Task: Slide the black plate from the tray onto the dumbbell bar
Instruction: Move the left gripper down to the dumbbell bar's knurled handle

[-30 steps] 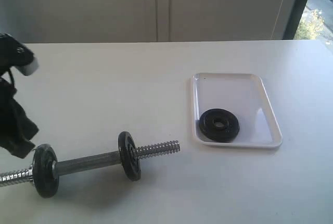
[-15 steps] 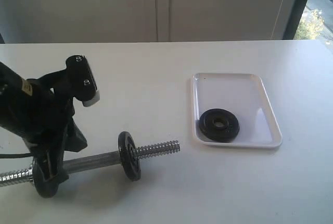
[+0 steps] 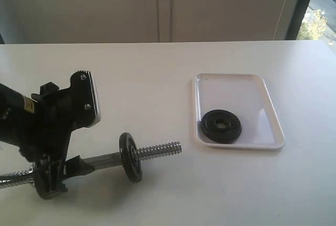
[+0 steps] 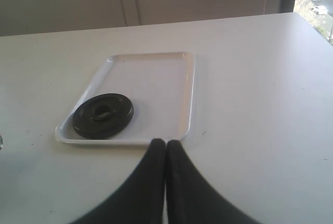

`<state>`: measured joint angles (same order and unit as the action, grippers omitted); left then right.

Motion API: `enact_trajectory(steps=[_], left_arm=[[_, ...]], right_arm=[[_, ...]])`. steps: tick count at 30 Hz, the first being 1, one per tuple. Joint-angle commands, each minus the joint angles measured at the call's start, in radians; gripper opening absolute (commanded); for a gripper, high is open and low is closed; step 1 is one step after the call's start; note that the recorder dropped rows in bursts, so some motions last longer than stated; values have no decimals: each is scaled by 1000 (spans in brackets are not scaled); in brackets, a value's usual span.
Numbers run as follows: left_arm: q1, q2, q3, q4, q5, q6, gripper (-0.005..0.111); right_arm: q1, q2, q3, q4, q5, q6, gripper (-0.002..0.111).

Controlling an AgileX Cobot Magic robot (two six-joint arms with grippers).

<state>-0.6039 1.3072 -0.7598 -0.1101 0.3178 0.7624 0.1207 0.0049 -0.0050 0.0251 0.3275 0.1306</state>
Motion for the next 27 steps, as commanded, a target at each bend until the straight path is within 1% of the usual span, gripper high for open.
enact_trajectory(steps=[1,6,18,23,27], left_arm=[[-3,-2,43,-6,-76,10,84],[-3,12,53,-1,-89,26,84],[-3,146,53,-1,-125,20,84],[-3,182,53,-22,-175,20,84],[-3,207,53,-31,-187,20,84]], right_arm=[[0,-5,5,3,-15,3,0],[0,-5,5,3,-15,3,0],[0,-5,5,3,-15,3,0],[0,-5,5,3,-15,3,0],[0,-5,5,3,-15,3,0]])
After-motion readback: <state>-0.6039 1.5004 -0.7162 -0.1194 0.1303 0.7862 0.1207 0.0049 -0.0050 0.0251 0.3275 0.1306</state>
